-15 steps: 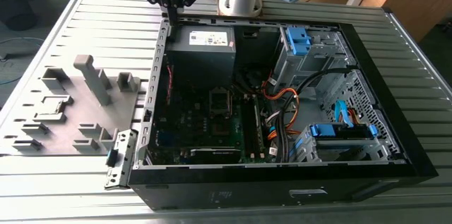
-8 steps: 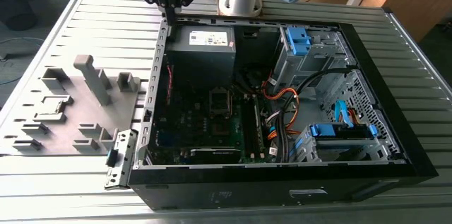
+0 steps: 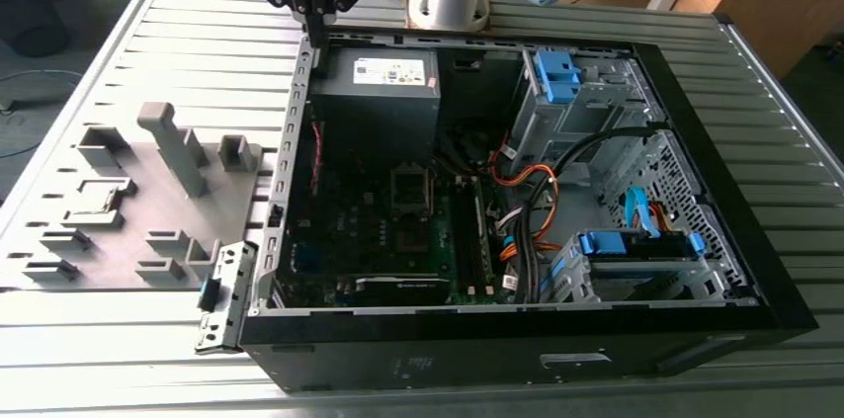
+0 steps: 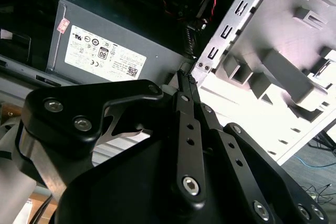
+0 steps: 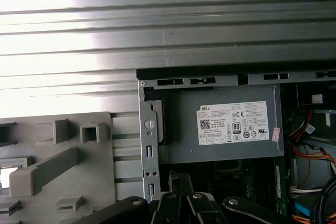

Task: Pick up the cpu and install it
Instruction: 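Reach for the cpu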

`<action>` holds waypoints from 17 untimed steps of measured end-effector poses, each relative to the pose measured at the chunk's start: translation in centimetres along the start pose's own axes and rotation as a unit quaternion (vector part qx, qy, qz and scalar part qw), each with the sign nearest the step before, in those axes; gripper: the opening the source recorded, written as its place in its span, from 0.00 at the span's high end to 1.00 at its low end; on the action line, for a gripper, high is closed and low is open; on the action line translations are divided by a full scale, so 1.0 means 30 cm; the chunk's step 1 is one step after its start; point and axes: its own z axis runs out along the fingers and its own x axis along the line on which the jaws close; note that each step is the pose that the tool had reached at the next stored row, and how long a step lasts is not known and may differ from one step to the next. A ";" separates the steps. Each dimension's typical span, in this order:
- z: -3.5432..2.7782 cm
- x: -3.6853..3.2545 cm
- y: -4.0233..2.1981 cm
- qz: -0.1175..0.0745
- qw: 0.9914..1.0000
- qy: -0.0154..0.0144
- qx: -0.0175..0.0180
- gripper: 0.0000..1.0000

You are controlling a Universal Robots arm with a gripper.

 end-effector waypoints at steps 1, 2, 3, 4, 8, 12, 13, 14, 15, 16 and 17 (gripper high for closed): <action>0.000 0.000 0.000 0.000 1.000 0.000 0.000 0.89; 0.000 0.000 0.000 0.000 1.000 0.000 0.000 0.89; 0.000 0.000 0.000 0.000 1.000 0.000 0.000 0.89; 0.000 0.000 0.000 0.000 1.000 0.000 0.000 0.89; 0.000 0.007 -0.001 0.000 1.000 0.000 0.000 0.89; 0.001 0.025 -0.002 0.000 1.000 0.000 0.000 0.89; 0.001 0.031 -0.002 0.000 1.000 0.000 0.000 0.89; 0.001 0.038 -0.003 0.000 1.000 0.000 0.000 0.89; 0.001 0.045 -0.003 0.000 1.000 0.000 0.000 0.89; 0.001 0.053 -0.004 0.000 1.000 0.000 0.000 0.89; 0.001 0.060 -0.004 0.000 1.000 0.000 0.000 0.89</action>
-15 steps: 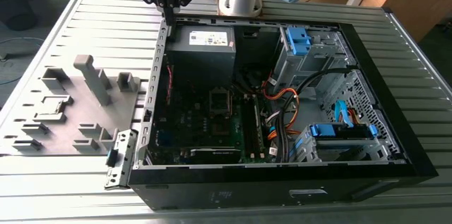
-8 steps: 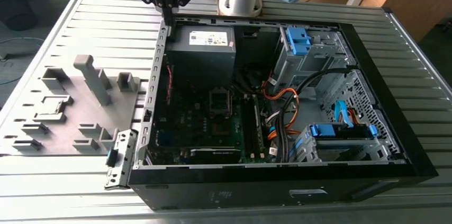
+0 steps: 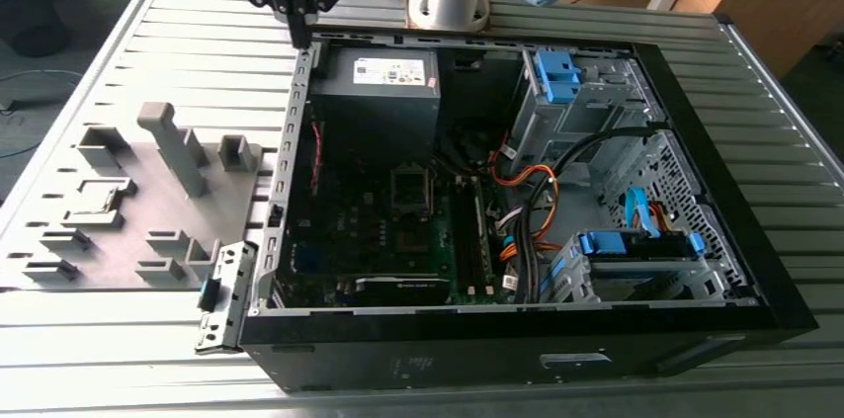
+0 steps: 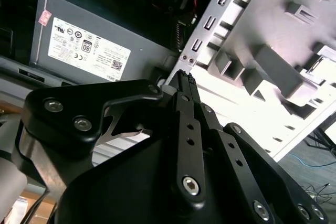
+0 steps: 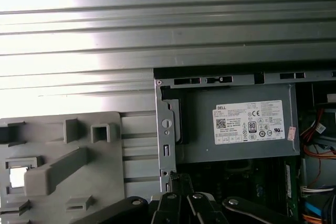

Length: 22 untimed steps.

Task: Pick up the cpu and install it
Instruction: 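Reach for the cpu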

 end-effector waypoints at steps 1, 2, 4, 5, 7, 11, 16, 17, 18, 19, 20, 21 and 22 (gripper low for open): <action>0.000 0.007 0.000 0.000 1.000 0.000 0.000 0.89; 0.000 0.014 -0.001 0.000 1.000 0.000 0.000 0.89; 0.001 0.028 -0.002 0.000 1.000 0.000 0.000 0.89; 0.002 0.035 -0.003 0.000 1.000 0.000 0.000 0.89; 0.003 0.050 -0.004 0.000 1.000 0.000 0.000 0.89; 0.004 0.080 -0.006 0.000 1.000 0.000 0.000 0.89; 0.006 0.119 -0.009 0.000 1.000 0.000 0.000 0.89; 0.006 0.127 -0.010 0.000 1.000 0.000 0.000 0.89; 0.006 0.136 -0.010 0.000 1.000 0.000 0.000 0.89; 0.007 0.144 -0.011 0.000 1.000 0.000 0.000 0.89; 0.007 0.154 -0.012 0.000 1.000 0.000 0.000 0.89; 0.007 0.162 -0.012 0.000 1.000 0.000 0.000 0.89; 0.007 0.170 -0.013 0.000 1.000 0.000 0.000 0.89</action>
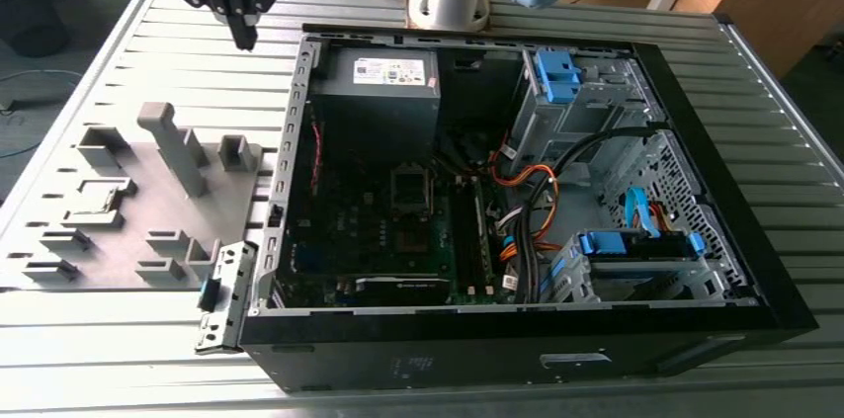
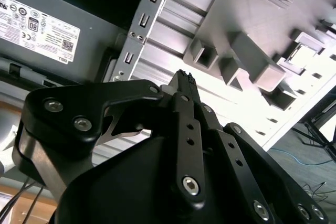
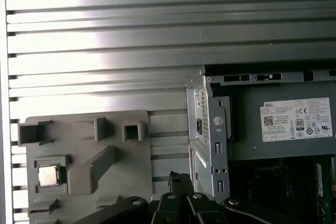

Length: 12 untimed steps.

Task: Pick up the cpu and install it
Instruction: 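Reach for the cpu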

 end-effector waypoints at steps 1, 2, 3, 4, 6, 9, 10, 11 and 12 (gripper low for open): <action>0.000 0.009 -0.001 0.000 1.000 0.000 0.000 0.89; 0.001 0.017 -0.001 0.000 1.000 0.000 0.000 0.89; 0.001 0.025 -0.002 0.000 1.000 0.000 0.000 0.89; 0.002 0.033 -0.003 0.000 1.000 0.000 0.000 0.89; 0.003 0.048 -0.004 0.000 1.000 0.000 0.000 0.89; 0.004 0.070 -0.006 0.000 1.000 0.000 0.000 0.89; 0.005 0.077 -0.006 0.000 1.000 0.000 0.000 0.89; 0.005 0.082 -0.006 0.000 1.000 0.000 0.000 0.89; 0.006 0.087 -0.007 0.000 1.000 0.000 0.000 0.89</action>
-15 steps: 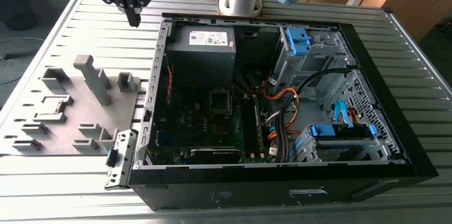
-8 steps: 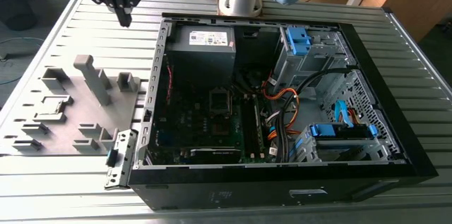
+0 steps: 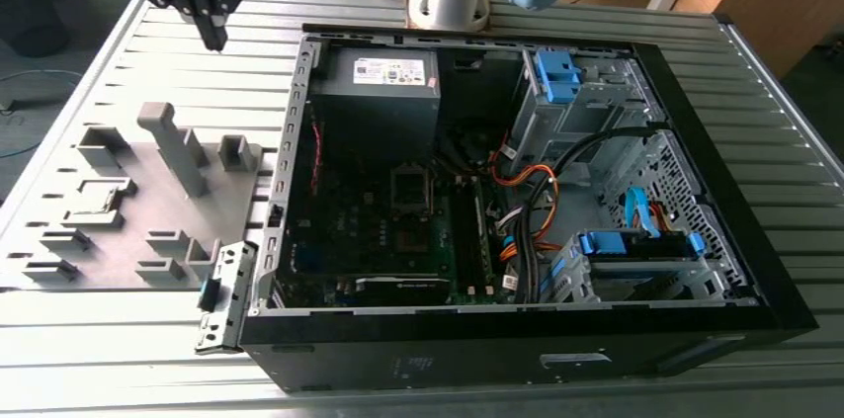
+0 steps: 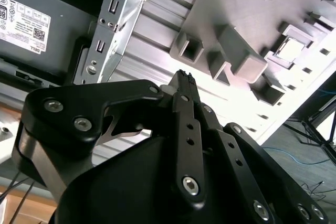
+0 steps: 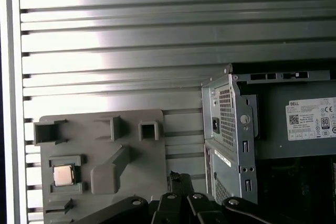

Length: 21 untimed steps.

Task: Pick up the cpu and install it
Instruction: 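Reach for the cpu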

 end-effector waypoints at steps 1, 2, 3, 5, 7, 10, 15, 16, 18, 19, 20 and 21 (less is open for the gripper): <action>0.000 0.005 0.000 0.000 1.000 0.000 0.000 0.89; 0.001 0.010 -0.001 0.000 1.000 0.000 0.000 0.89; 0.001 0.016 -0.001 0.000 1.000 0.000 0.000 0.89; 0.001 0.027 -0.002 0.000 1.000 0.000 0.000 0.89; 0.002 0.041 -0.003 0.000 1.000 0.000 0.000 0.89; 0.003 0.063 -0.005 0.000 1.000 0.000 0.000 0.89; 0.005 0.101 -0.008 0.000 1.000 0.000 0.000 0.89; 0.006 0.109 -0.009 0.000 1.000 0.000 0.000 0.89; 0.008 0.124 -0.010 0.000 1.000 0.000 0.001 0.89; 0.008 0.132 -0.010 0.000 1.000 0.000 0.001 0.89; 0.010 0.140 -0.011 0.000 1.000 0.000 0.002 0.89; 0.010 0.148 -0.012 0.000 1.000 0.000 0.002 0.89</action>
